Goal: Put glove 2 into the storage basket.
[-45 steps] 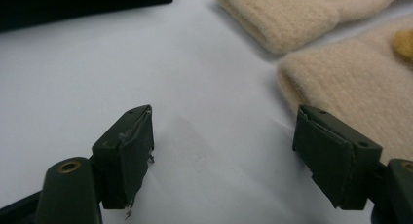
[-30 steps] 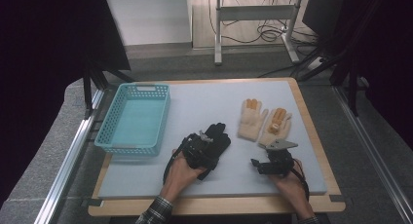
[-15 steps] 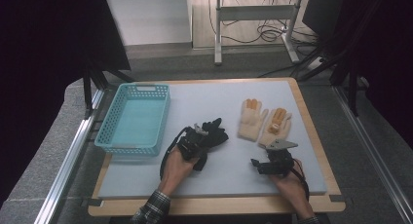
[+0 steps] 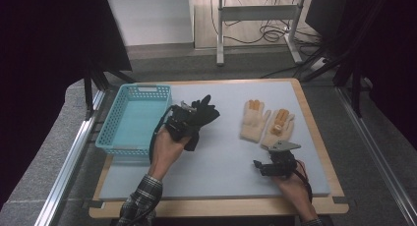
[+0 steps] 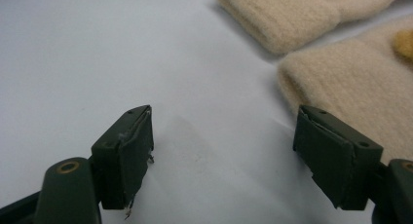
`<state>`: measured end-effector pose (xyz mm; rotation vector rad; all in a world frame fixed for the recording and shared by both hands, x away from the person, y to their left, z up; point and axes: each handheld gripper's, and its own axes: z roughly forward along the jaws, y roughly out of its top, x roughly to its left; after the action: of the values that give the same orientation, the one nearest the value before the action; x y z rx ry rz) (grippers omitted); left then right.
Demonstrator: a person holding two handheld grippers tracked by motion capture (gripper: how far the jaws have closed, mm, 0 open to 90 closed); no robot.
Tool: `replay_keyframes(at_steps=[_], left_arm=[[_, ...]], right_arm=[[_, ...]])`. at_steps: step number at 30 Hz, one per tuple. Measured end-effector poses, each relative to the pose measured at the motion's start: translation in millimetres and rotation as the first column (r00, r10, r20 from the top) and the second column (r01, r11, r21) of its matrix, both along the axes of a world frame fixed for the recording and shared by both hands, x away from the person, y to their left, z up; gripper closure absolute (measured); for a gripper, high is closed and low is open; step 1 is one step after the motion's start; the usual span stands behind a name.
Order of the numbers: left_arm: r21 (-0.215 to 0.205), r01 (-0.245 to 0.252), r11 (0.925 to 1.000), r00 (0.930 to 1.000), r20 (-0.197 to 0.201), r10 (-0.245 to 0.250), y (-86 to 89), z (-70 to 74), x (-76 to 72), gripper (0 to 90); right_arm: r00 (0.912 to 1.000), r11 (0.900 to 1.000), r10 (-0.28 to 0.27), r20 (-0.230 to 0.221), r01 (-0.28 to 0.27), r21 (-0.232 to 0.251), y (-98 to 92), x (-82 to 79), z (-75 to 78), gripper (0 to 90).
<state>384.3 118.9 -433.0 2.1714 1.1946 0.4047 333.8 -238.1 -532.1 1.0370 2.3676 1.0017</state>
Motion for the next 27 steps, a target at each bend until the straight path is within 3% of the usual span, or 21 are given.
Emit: replay_keyframes(at_steps=[6,12,13,14,19,20,21,22,24,25,27], left_arm=[[0.022,-0.104,0.9944,0.9946,0.011,0.103,37.2,19.0,10.6,64.7],[0.039,-0.214,0.9760,0.9768,0.009,0.214,77.7,24.4,20.2,64.5],[0.052,-0.249,0.9671,0.9684,0.001,0.249,91.2,23.6,23.0,64.3],[0.052,-0.249,0.9671,0.9684,0.001,0.249,91.2,23.6,23.0,64.2],[0.080,-0.337,0.9382,0.9404,-0.022,0.339,126.9,16.2,30.4,63.6],[0.098,-0.369,0.9242,0.9270,-0.031,0.374,141.0,10.7,33.8,63.5],[0.105,-0.379,0.9192,0.9221,-0.039,0.385,148.1,7.3,35.8,63.4],[0.105,-0.379,0.9192,0.9221,-0.039,0.385,148.1,7.3,35.8,63.2],[0.115,-0.404,0.9076,0.9088,-0.063,0.413,159.7,-1.1,40.2,63.0],[0.141,-0.421,0.8963,0.8978,-0.078,0.434,168.5,-10.5,45.3,62.7],[0.147,-0.425,0.8931,0.8940,-0.087,0.440,172.0,-15.3,47.8,62.6]], right_arm=[[1.0000,1.000,0.000,0.000,0.000,0.000,0.0,0.0,0.0,22.2],[1.0000,1.000,0.001,0.000,-0.001,0.000,-0.1,0.1,0.0,22.2],[1.0000,1.000,0.001,0.000,-0.001,0.000,-0.1,0.1,0.0,22.2],[1.0000,1.000,0.001,0.000,-0.001,0.000,-0.1,0.1,0.0,22.2],[1.0000,1.000,0.001,-0.001,-0.001,0.001,-0.1,0.1,0.0,22.1],[1.0000,1.000,0.001,-0.001,-0.001,0.001,-0.1,0.1,0.0,22.2],[1.0000,1.000,0.001,-0.001,-0.001,0.001,-0.1,0.1,0.0,22.2],[1.0000,1.000,0.001,-0.001,-0.001,0.001,-0.1,0.1,0.0,22.2],[1.0000,1.000,0.001,-0.002,-0.001,-0.001,-0.2,0.1,0.1,22.1],[1.0000,1.000,0.001,-0.001,-0.001,0.000,-0.1,0.2,0.1,22.1],[1.0000,1.000,0.001,-0.001,-0.001,0.000,-0.1,0.2,0.1,22.1]])
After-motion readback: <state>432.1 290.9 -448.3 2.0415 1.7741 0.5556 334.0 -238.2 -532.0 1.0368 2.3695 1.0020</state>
